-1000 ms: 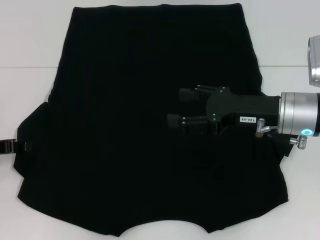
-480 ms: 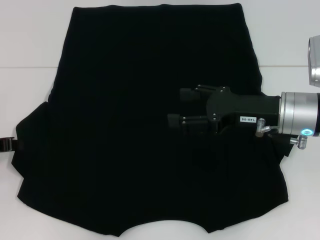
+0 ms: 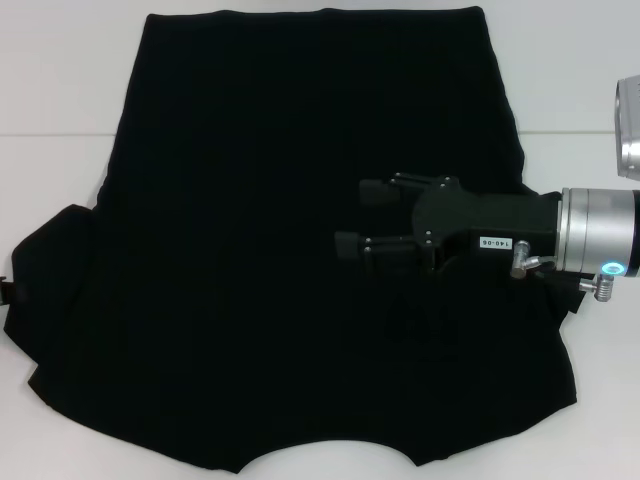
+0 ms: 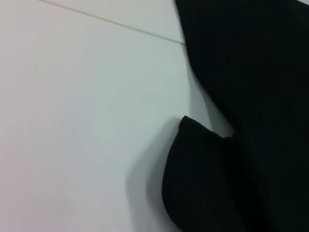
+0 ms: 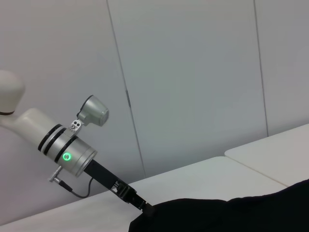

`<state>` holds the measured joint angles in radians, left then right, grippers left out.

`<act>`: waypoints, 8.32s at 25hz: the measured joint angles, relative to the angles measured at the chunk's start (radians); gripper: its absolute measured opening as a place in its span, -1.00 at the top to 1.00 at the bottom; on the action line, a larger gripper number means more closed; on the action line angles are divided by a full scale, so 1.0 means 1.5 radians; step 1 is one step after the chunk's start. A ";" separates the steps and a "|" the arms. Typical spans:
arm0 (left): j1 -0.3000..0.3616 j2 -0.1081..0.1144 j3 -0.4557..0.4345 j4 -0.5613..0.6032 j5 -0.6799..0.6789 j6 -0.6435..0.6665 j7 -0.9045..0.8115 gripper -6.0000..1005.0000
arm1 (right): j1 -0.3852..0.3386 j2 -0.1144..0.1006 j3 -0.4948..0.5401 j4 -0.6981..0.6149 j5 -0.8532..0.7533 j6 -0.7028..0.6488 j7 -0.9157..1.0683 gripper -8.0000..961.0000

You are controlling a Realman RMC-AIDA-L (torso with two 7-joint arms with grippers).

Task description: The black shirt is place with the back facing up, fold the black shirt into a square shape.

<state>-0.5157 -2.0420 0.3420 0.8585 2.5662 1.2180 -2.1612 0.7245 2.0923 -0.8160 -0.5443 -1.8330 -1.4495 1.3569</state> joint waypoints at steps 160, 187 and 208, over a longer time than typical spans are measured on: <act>-0.053 -0.052 0.190 -0.148 -0.364 0.333 0.544 -0.85 | -0.064 -0.134 0.089 -0.076 -0.339 0.167 0.634 -0.91; -0.058 -0.053 0.216 -0.144 -0.328 0.319 0.561 -0.85 | -0.037 -0.118 0.070 0.001 -0.367 0.193 0.660 -0.89; -0.058 -0.050 0.213 -0.137 -0.329 0.319 0.556 -0.85 | -0.030 -0.111 0.096 0.017 -0.383 0.228 0.663 0.70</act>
<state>-0.6029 -2.1168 0.6611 0.6537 2.0731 1.6967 -1.3268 0.6794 1.9253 -0.6722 -0.5182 -2.4071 -1.1068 2.3510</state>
